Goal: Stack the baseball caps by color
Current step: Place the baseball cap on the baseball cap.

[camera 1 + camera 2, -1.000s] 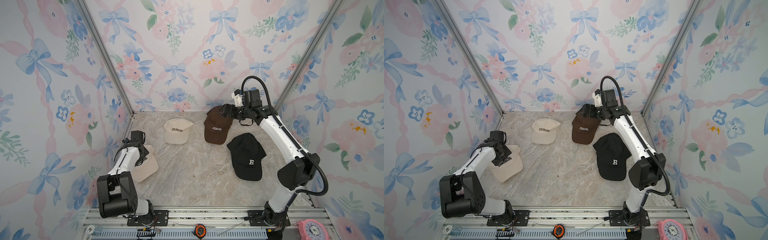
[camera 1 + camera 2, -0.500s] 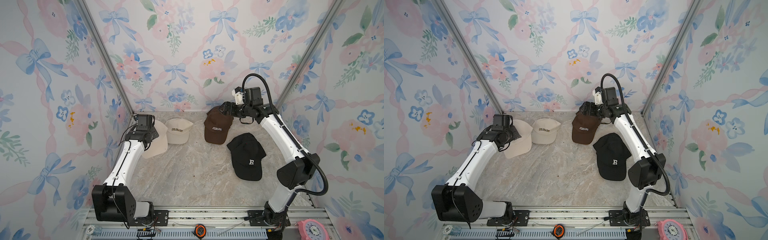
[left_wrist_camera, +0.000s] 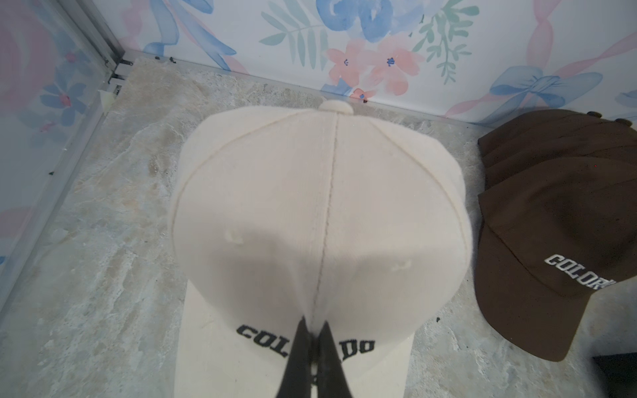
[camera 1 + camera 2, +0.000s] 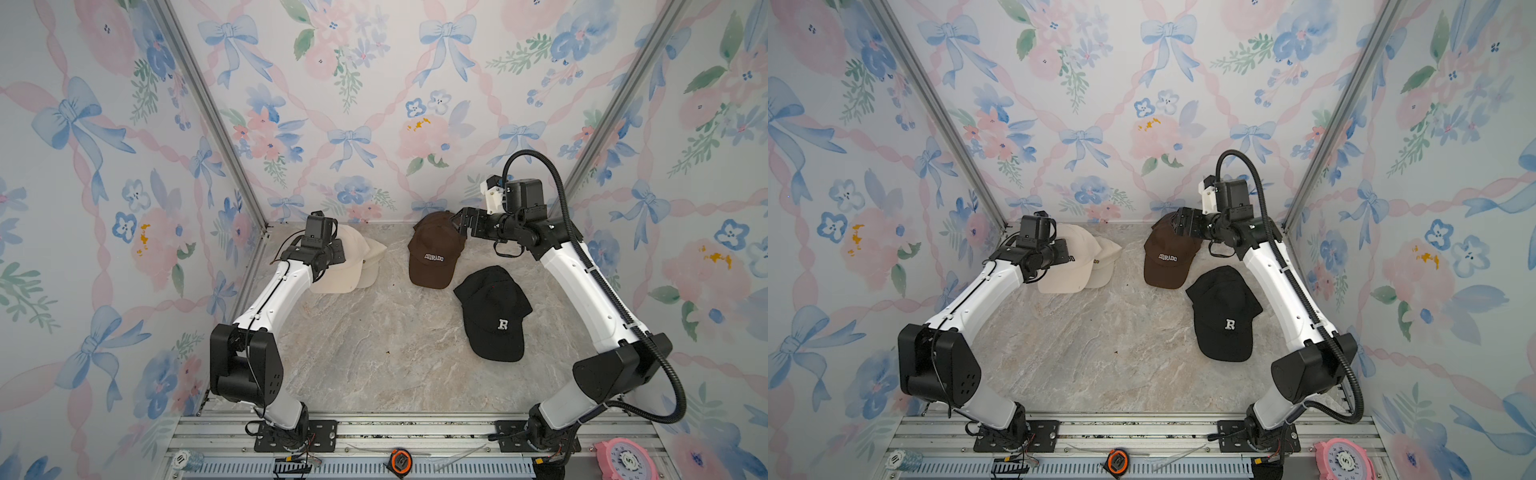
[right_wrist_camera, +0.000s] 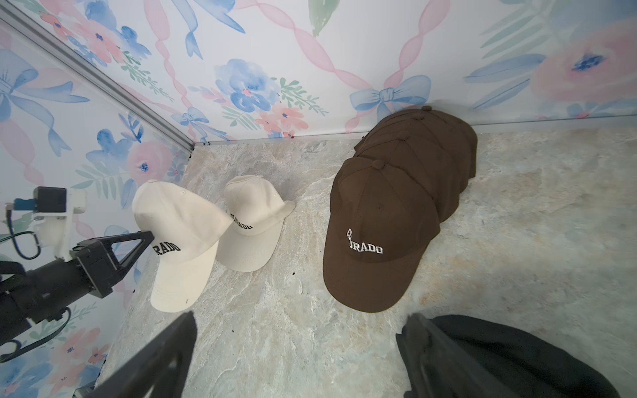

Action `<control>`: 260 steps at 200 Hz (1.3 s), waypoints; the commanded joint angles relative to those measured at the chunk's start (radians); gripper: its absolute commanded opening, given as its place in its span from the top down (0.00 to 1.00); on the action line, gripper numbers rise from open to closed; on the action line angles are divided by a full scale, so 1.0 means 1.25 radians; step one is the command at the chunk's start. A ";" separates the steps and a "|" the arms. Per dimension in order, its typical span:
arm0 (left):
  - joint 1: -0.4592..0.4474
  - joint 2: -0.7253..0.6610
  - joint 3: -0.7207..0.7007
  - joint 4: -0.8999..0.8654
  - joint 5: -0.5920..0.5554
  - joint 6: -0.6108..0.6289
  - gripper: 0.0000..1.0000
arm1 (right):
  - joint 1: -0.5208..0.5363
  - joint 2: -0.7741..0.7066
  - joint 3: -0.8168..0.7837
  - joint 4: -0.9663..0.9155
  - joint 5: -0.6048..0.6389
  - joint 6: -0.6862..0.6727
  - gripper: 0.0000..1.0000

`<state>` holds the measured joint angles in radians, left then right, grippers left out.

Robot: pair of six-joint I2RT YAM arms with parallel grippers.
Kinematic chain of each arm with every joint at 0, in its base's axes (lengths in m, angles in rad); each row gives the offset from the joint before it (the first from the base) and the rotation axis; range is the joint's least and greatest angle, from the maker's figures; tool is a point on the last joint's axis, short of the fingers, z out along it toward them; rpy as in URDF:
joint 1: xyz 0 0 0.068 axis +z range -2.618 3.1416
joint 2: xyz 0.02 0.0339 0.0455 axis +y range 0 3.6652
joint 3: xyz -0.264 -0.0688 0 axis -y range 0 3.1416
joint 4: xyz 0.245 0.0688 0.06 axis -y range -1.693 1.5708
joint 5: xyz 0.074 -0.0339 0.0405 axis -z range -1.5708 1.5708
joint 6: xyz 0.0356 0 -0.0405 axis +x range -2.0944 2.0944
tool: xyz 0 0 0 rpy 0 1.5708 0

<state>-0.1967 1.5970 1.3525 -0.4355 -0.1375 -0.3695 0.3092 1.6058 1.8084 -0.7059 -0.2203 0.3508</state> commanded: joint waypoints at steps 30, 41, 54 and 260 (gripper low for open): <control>-0.037 0.052 0.024 0.095 0.028 0.038 1.00 | -0.012 -0.070 -0.050 -0.020 0.051 -0.008 0.04; -0.042 0.066 0.027 0.105 0.027 0.042 1.00 | -0.012 -0.078 -0.053 -0.022 0.058 -0.007 0.04; -0.043 0.083 0.032 0.108 0.028 0.037 1.00 | -0.012 -0.085 -0.054 -0.028 0.064 -0.008 0.04; -0.053 0.228 -0.015 0.240 -0.001 0.009 1.00 | -0.011 -0.123 -0.058 -0.080 0.119 -0.004 0.04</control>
<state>-0.2611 1.8488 1.3037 -0.1551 -0.1551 -0.3515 0.3019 1.4773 1.7271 -0.7727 -0.0959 0.3511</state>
